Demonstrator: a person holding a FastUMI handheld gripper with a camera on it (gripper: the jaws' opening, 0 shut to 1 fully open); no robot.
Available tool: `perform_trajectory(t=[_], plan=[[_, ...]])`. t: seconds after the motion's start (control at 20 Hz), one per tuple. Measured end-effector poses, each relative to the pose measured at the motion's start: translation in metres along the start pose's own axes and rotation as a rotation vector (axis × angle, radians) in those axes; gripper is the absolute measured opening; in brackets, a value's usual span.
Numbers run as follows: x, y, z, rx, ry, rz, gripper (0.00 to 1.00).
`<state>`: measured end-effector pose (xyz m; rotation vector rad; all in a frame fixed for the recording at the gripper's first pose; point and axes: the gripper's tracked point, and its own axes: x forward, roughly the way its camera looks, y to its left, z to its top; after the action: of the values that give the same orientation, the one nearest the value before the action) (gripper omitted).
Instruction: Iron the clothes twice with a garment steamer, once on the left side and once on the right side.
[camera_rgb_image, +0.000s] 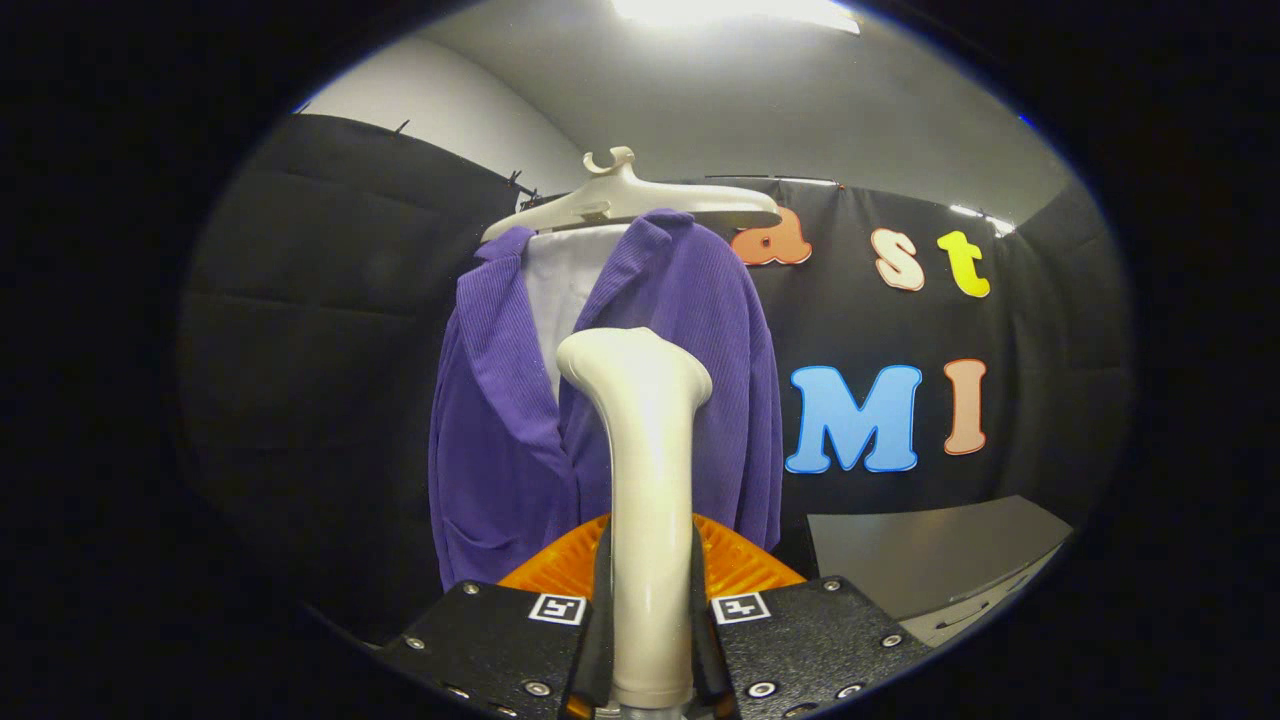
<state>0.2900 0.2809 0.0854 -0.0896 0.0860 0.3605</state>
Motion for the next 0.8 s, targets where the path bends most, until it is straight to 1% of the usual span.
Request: perform_trajectory(t=[0.2,0.35,0.8], plan=[[-0.006,0.0,-0.032,0.011,0.055,-0.001,0.31],[-0.012,0.008,-0.062,0.041,0.105,0.031,0.31],[-0.04,0.002,-0.141,0.023,0.243,-0.001,0.31]])
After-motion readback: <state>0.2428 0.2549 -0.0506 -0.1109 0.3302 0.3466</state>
